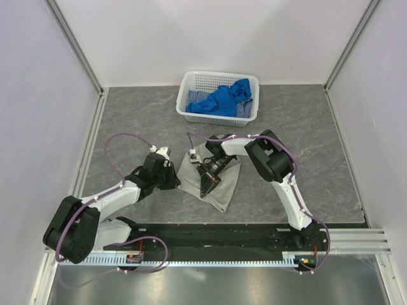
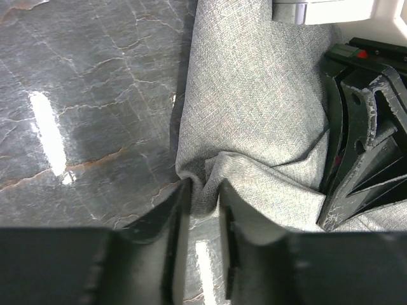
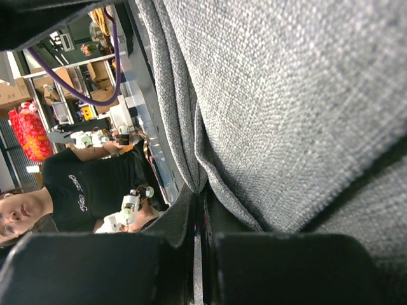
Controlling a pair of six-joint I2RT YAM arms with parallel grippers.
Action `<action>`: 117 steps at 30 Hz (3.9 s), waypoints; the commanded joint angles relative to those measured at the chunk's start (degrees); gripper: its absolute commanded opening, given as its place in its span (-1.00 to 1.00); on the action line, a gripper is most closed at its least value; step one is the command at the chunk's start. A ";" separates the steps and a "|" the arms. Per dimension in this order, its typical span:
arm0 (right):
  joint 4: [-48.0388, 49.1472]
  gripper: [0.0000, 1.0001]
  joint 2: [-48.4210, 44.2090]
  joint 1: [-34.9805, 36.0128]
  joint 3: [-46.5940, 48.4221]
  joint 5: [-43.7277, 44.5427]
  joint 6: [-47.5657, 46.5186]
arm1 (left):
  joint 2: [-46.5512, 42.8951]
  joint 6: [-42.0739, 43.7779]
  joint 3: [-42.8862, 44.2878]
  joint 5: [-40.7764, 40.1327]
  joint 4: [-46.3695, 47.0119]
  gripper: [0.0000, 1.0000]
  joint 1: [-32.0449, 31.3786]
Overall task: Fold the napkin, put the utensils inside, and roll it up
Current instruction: Roll the napkin with the utensil
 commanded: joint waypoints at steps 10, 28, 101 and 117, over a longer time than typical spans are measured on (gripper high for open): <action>8.32 0.20 -15.60 -0.53 -3.97 21.00 4.70 | 5.88 1.44 5.64 -0.40 -4.76 -0.96 -0.04; 27.75 0.65 -47.79 22.49 -34.92 80.77 7.53 | 7.12 0.30 11.72 5.40 -15.49 -0.96 1.71; 4.30 -0.10 -34.87 23.64 -16.30 45.01 6.47 | 14.68 4.69 19.80 7.51 -22.70 -0.96 4.62; 4.81 -0.21 -36.45 16.08 -20.60 47.92 4.01 | 14.33 5.22 19.80 7.33 -22.70 -0.96 4.61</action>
